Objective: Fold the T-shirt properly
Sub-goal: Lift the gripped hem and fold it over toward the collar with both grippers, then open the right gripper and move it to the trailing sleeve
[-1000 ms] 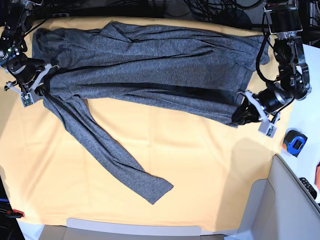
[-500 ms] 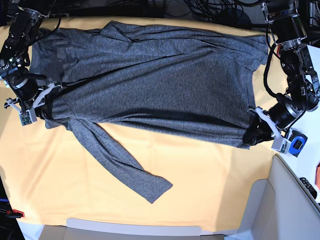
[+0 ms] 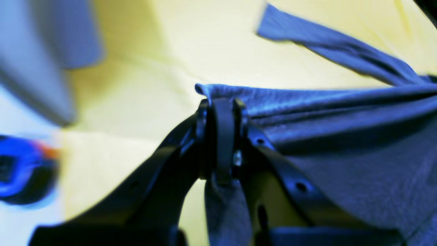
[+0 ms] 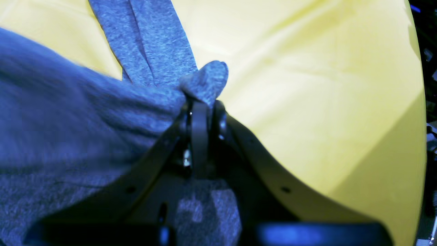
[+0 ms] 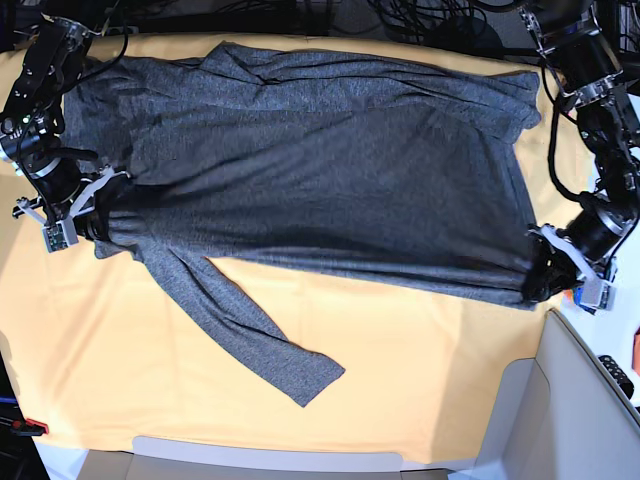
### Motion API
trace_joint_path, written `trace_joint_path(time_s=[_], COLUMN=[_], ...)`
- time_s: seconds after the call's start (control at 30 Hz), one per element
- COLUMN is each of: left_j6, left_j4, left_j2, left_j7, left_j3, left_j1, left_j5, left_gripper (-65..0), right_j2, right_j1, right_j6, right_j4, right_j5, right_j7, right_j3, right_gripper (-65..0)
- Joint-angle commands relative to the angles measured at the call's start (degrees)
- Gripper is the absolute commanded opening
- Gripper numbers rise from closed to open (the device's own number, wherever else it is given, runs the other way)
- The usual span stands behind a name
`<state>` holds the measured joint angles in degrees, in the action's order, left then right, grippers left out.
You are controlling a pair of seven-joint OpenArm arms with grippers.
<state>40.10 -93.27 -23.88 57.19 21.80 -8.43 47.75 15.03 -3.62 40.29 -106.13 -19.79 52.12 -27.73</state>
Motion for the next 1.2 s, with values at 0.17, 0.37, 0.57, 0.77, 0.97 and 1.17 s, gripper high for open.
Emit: trace_joint_path(time_s=[0.17,0.37,0.57,0.77,0.97,1.17], left_j6=[-0.1,-0.1,-0.1,-0.1,-0.1,-0.1], left_j4=[-0.92,-1.01,-5.41,-6.29,-6.11,-5.67], left_j2=[-0.87,-0.96,-0.96,-0.96,-0.96,-0.96], left_j7=[-0.62,-1.32,-1.23,-0.62,-0.62,-0.62], left_j3=[0.57,0.92,5.05,4.7,4.62,4.53], left_j1=[0.73,6.89,13.3,17.96,22.54,25.0], left_j5=[0.91,0.91,1.0,0.91,0.91,0.82], left_gripper=[-65.0,-65.0,-65.0,-65.0,-65.0,-65.0], right_j2=[-0.48,-0.21,-0.57,-0.57,-0.65,-0.65], right_j1=[-1.97,-9.26,-15.77,-20.78,-25.0,-27.46], right_j6=[-0.29,-0.29,-0.29,-0.29,-0.29,-0.29], right_j4=[-7.85,-9.96,-9.96,-9.87,-9.61,-9.26], right_j5=[-0.56,-0.65,-0.74,-0.74,-0.74,-0.74], right_j7=[-1.35,-1.61,-1.7,-1.44,-1.35,-1.35], right_j3=[-0.54,-0.71,-5.2,-7.13,-6.78,-6.78], right_gripper=[-65.0,-65.0,-65.0,-65.0,-65.0,-65.0])
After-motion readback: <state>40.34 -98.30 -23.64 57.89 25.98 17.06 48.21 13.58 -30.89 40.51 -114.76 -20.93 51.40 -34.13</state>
